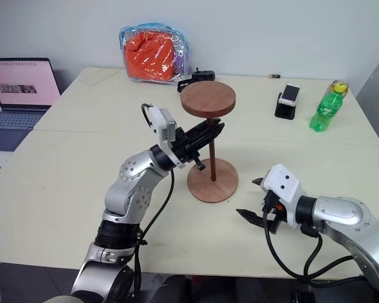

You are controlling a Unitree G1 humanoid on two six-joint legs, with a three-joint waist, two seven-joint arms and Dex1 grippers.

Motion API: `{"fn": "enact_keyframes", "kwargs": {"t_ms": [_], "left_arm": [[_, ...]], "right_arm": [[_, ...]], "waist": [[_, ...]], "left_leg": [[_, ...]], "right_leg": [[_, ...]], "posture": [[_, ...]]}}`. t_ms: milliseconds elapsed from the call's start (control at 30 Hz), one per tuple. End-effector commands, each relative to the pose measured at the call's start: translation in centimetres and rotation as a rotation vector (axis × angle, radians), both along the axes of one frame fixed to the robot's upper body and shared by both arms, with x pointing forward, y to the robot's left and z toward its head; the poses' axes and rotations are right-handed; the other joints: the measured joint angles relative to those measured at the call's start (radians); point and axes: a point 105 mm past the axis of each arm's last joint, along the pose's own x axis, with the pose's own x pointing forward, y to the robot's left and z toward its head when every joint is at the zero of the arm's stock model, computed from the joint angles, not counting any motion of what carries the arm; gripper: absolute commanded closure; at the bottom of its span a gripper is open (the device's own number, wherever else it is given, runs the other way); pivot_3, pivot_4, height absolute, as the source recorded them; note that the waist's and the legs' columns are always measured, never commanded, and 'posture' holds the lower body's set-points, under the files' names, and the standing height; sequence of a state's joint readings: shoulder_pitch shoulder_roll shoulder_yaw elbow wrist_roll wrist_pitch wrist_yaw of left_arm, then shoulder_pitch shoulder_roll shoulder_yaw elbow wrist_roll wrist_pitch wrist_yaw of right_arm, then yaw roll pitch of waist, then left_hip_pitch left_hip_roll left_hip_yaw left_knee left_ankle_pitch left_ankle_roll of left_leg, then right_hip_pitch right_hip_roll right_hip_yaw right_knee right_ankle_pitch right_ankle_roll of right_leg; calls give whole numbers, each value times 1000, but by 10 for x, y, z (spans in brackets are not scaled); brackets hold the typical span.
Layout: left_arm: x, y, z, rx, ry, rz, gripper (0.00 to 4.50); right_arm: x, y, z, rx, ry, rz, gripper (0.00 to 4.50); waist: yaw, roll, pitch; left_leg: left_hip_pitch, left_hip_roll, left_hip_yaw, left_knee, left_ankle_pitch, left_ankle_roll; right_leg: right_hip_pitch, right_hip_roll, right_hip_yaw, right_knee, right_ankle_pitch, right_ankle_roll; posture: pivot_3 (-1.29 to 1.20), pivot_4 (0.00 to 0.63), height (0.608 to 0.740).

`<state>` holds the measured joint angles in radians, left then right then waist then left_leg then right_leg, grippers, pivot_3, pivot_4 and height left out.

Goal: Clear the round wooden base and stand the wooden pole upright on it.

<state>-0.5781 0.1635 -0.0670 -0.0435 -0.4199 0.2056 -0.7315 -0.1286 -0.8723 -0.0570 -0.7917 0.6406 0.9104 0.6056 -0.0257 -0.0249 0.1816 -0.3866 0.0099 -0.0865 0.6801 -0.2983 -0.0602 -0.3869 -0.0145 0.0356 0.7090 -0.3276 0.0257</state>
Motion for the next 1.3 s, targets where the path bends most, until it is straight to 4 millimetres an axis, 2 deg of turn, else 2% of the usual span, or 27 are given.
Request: {"fn": "enact_keyframes", "kwargs": {"t_ms": [33, 267, 567, 900, 1133, 1300], "left_arm": [[4, 7, 6, -10, -24, 37, 4239], [10, 11, 6, -22, -11, 65, 4239], [5, 10, -1, -2, -11, 59, 4239], [-1, 11, -23, 42, 27, 91, 4239], [16, 19, -43, 115, 110, 163, 4239], [15, 19, -44, 123, 109, 165, 4239]], "right_arm": [[-3, 1, 9, 1, -47, 6, 0], [-4, 2, 8, 1, -44, 9, 0], [-4, 2, 8, 0, -47, 11, 0], [3, 7, 24, 101, -95, -20, 0], [3, 10, 29, 127, -116, -10, 0], [2, 11, 30, 128, -118, -7, 0]], "waist": [[0, 0, 0], [0, 0, 0], [0, 0, 0], [0, 0, 0], [0, 0, -1], [-1, 0, -1]], "left_leg": [[0, 0, 0, 0, 0, 0], [1, 0, 1, 0, 0, 0], [1, 0, 1, 0, 0, 0], [4, 0, 1, -1, 0, 0], [5, 0, 2, -2, 0, 0], [11, 0, 1, -2, 0, 0]], "right_leg": [[0, 0, 0, 0, 0, 0], [0, 0, 1, 0, 0, 0], [0, 0, 1, 0, 0, 0], [2, 0, 2, 0, 0, 0], [3, 1, 2, 0, 0, 0], [9, 2, 2, -1, 0, 0]], "posture": [[0, 150, 740], [0, 150, 740], [0, 150, 740], [0, 150, 740], [0, 150, 740], [0, 150, 740]]}}
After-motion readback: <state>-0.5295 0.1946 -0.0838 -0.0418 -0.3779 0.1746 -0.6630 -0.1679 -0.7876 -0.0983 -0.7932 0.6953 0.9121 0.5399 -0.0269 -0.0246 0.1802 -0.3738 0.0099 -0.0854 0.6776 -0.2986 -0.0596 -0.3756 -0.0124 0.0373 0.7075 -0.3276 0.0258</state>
